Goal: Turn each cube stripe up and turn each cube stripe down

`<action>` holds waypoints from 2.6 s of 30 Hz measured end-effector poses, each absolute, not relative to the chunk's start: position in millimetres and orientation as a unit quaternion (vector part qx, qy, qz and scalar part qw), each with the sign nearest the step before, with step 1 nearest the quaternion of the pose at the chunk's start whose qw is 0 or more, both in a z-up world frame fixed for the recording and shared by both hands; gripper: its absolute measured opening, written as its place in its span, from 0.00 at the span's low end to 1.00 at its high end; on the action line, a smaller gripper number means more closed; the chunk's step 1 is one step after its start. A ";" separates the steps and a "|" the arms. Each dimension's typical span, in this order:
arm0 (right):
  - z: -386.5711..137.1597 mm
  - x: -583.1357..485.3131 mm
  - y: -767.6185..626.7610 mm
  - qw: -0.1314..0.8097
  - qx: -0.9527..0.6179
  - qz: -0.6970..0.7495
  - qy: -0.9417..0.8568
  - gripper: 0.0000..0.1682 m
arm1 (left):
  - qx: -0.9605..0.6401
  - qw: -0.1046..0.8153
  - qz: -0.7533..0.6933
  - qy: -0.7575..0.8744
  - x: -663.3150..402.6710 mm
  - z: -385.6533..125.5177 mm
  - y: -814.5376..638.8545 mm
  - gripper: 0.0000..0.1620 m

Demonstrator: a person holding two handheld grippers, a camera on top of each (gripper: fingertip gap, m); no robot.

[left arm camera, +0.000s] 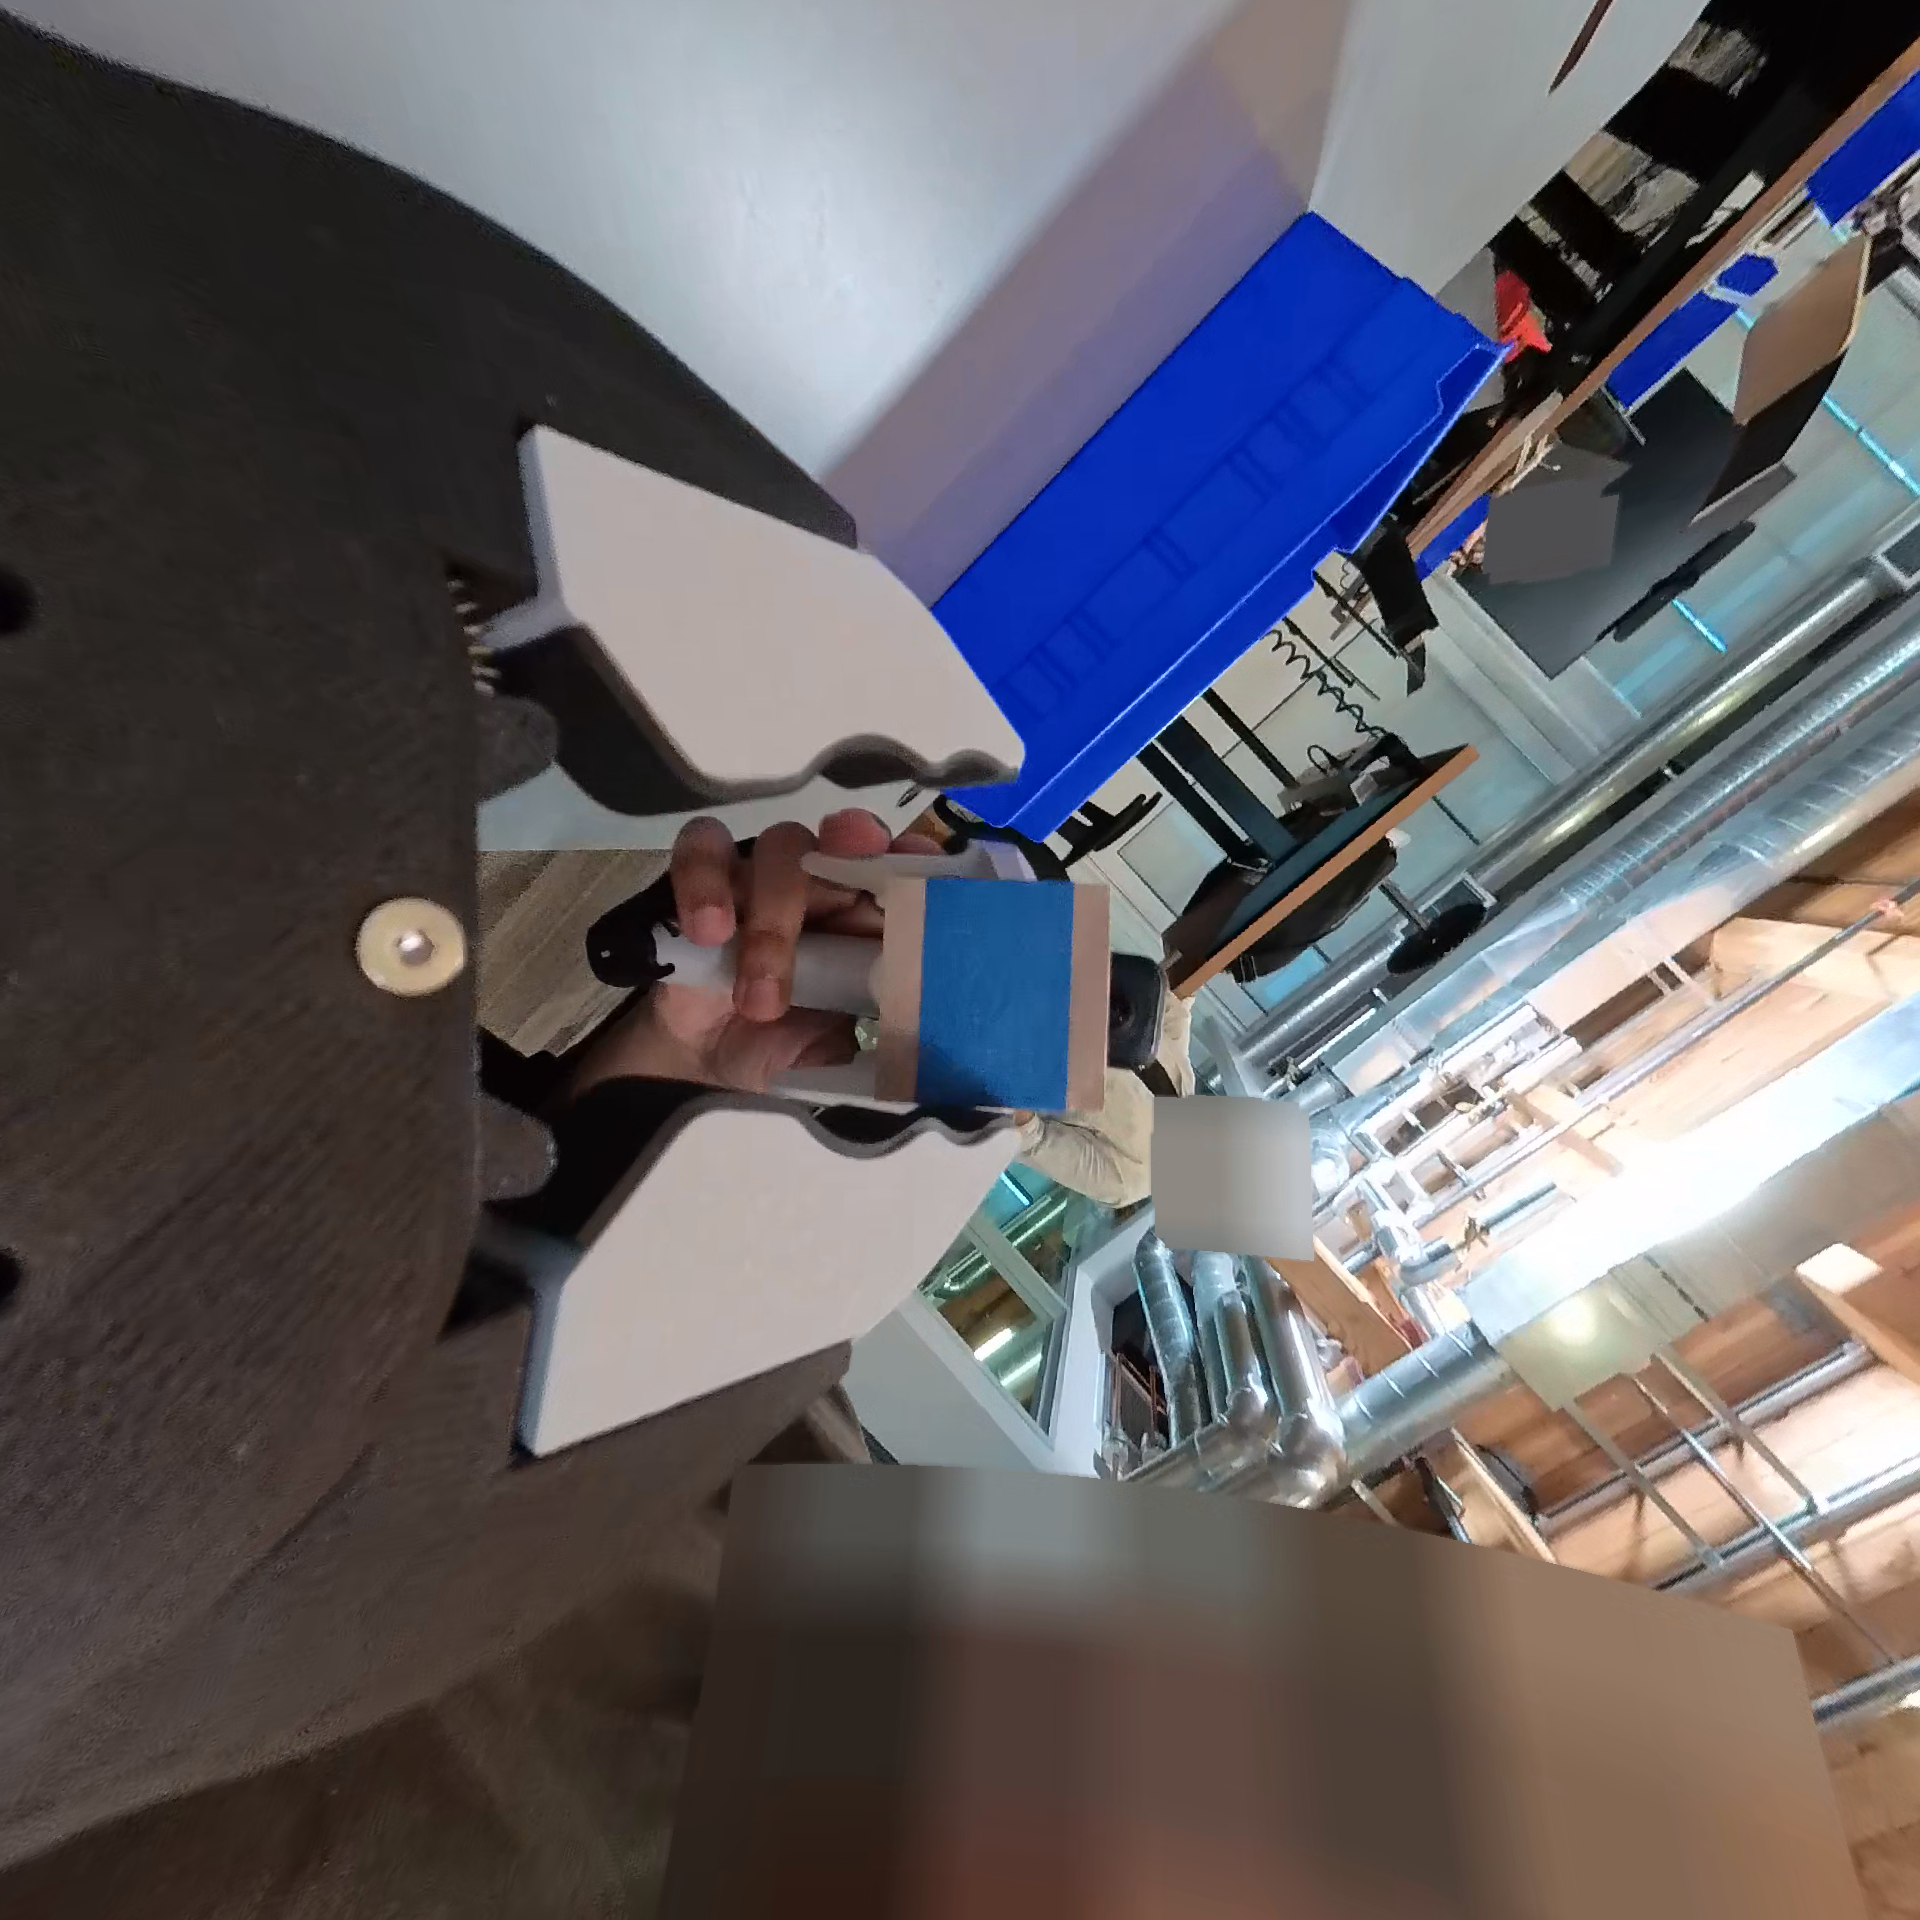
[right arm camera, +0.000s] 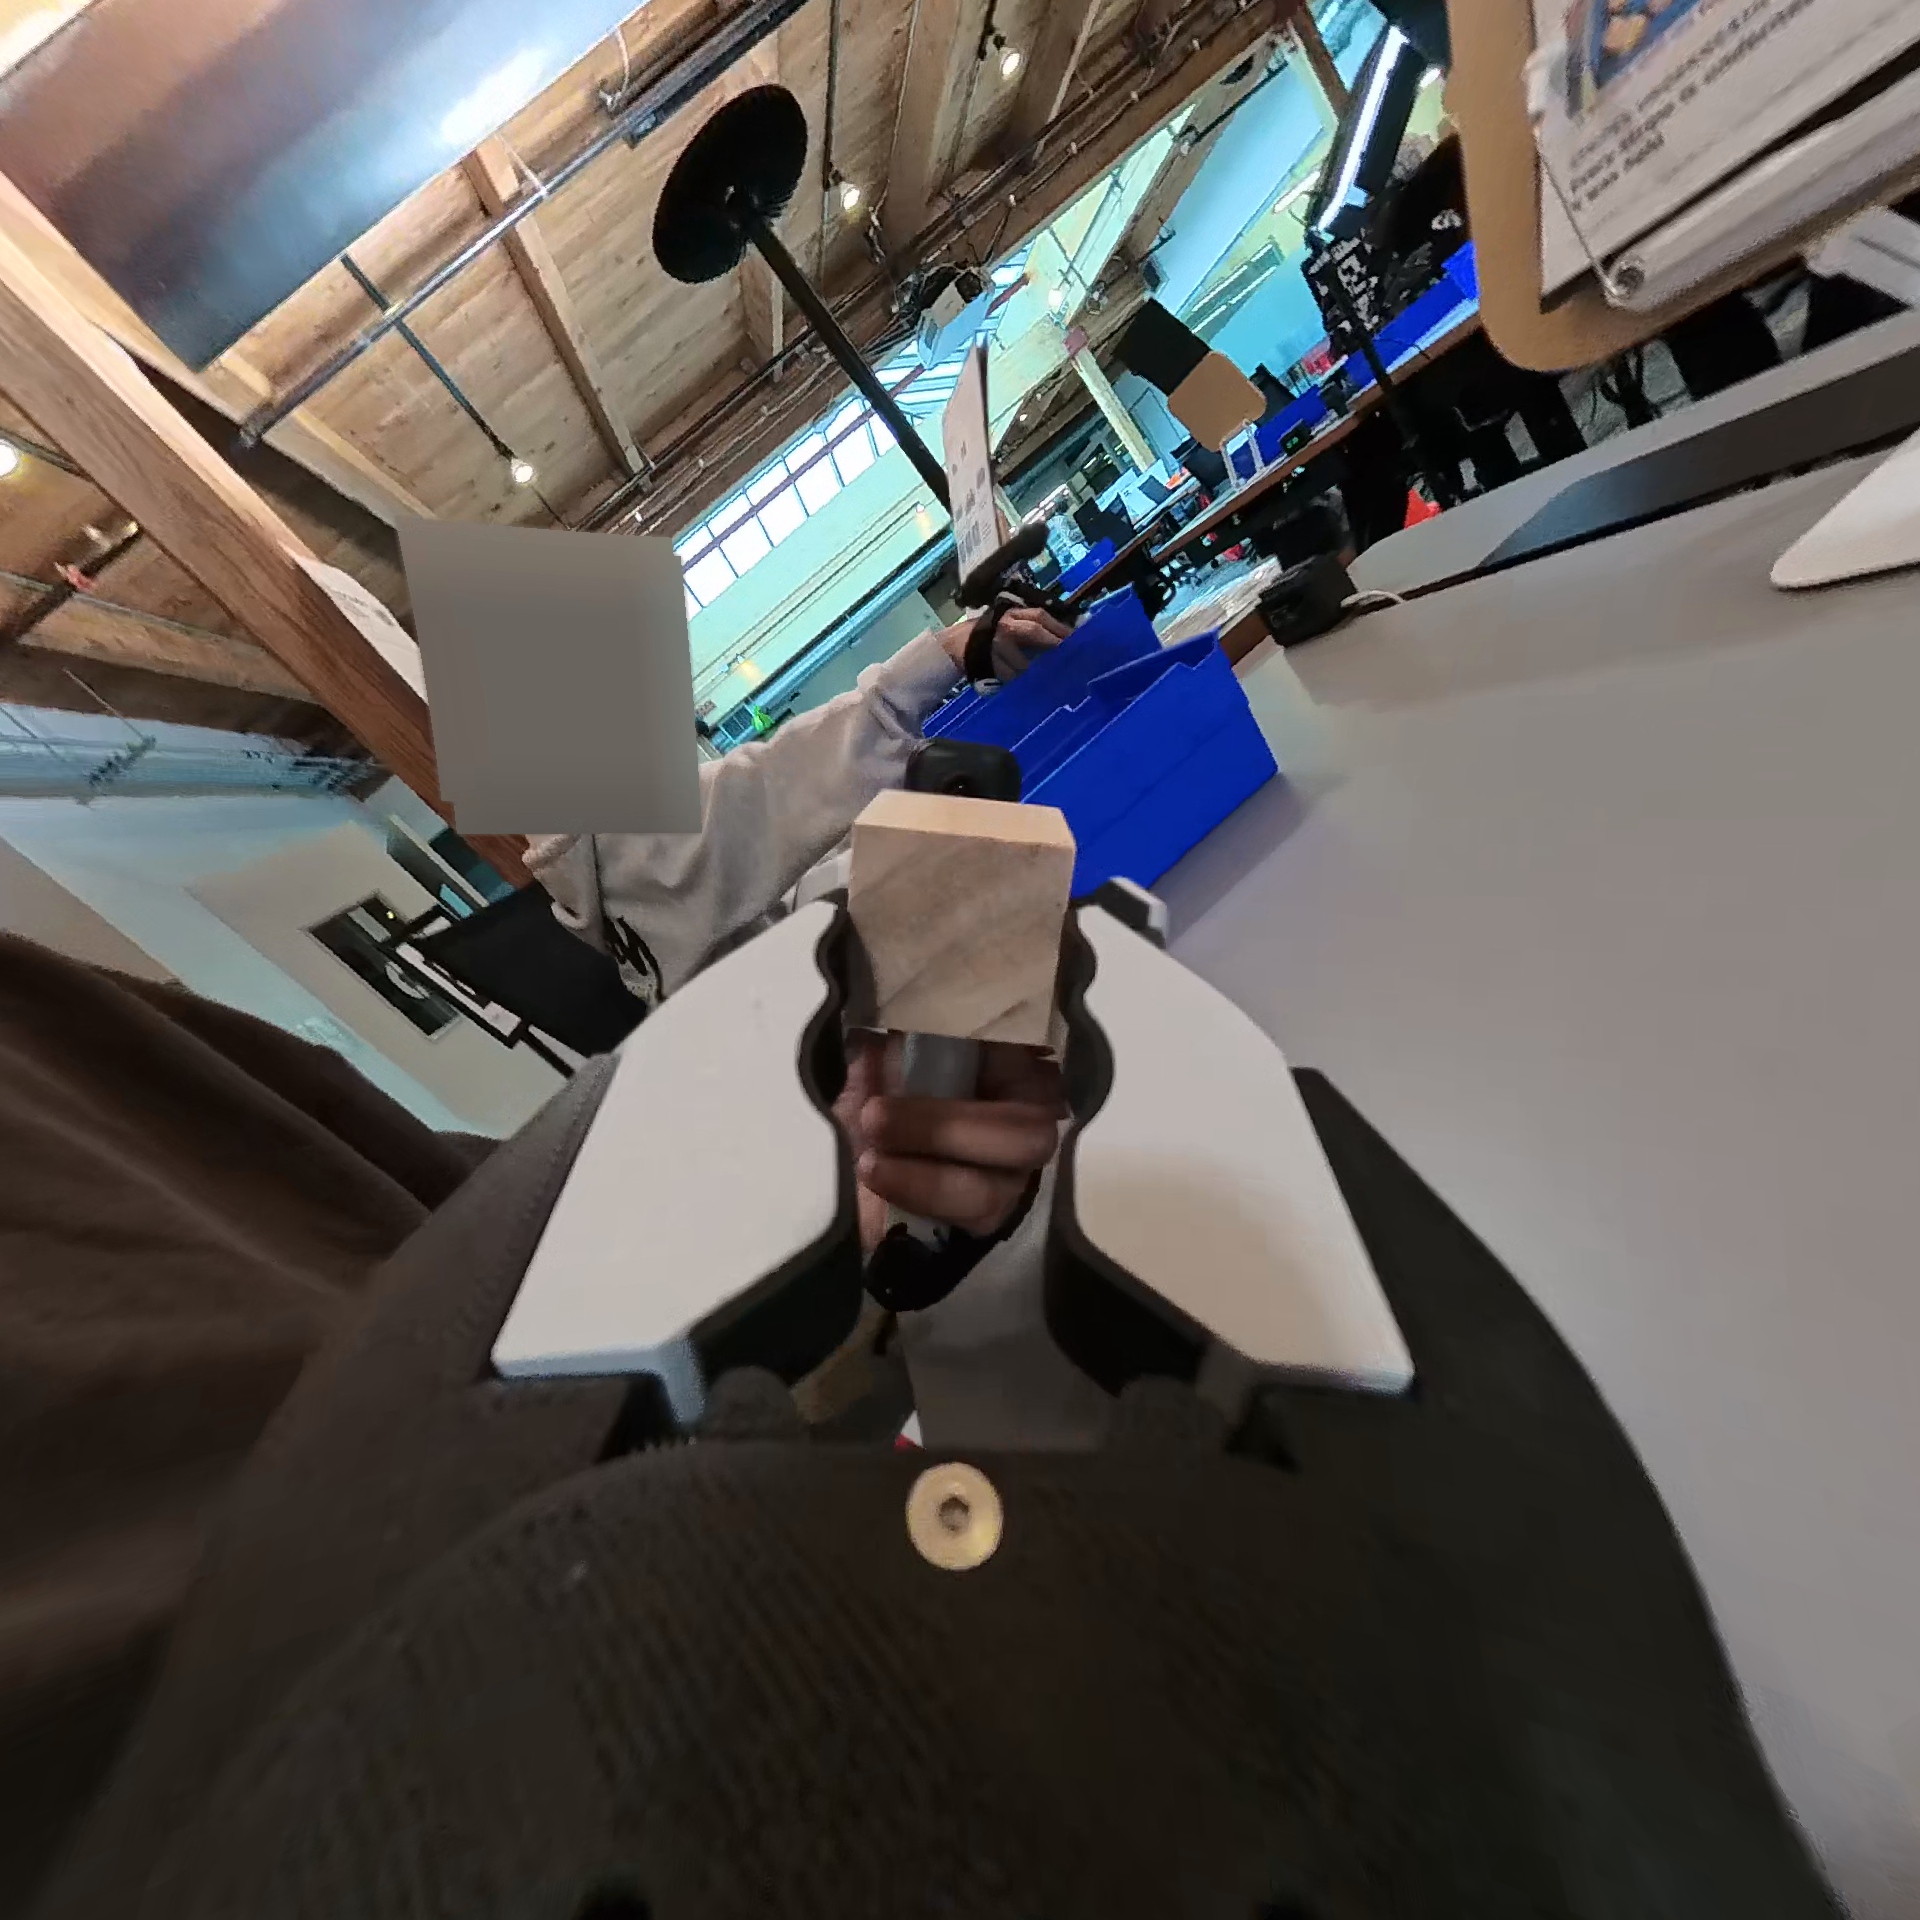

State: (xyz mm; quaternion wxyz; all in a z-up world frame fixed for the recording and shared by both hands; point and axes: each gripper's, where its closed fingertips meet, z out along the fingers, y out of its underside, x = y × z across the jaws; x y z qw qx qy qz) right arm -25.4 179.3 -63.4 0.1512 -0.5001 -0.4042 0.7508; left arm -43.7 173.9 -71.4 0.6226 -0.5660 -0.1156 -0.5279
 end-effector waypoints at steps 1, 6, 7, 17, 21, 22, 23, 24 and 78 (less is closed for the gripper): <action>-60.6 -23.8 178.7 0.162 -0.493 0.748 -0.413 0.23 | -0.568 0.621 -0.527 -0.116 -43.5 -71.0 173.7 0.39; -26.8 -12.7 190.7 0.245 -0.459 0.737 -0.431 0.23 | -0.567 0.622 -0.527 -0.116 -44.3 -65.9 169.1 0.43; -18.0 -9.9 196.2 0.262 -0.457 0.731 -0.434 0.23 | -0.568 0.621 -0.528 -0.115 -43.5 -66.0 168.3 0.43; 53.6 23.0 342.1 0.502 -0.516 0.508 -0.473 0.23 | -0.575 0.602 -0.543 -0.103 -27.6 -65.7 164.1 0.43; 16.9 22.9 443.0 0.538 -0.604 0.339 -0.479 0.23 | -0.583 0.587 -0.552 -0.098 -21.1 -70.5 165.2 0.43; -3.9 20.8 465.0 0.519 -0.636 0.305 -0.482 0.23 | -0.583 0.585 -0.555 -0.099 -20.1 -71.1 165.5 0.43; -25.5 17.6 482.1 0.492 -0.665 0.283 -0.485 0.24 | -0.582 0.582 -0.559 -0.100 -18.9 -71.4 165.6 0.43; -45.9 13.7 495.1 0.461 -0.693 0.268 -0.485 0.23 | -0.581 0.580 -0.561 -0.100 -17.8 -71.4 165.5 0.43; 116.0 -70.0 108.0 0.244 -0.431 0.664 -0.561 0.71 | -0.594 0.577 -0.536 -0.166 -55.3 -92.3 159.1 0.42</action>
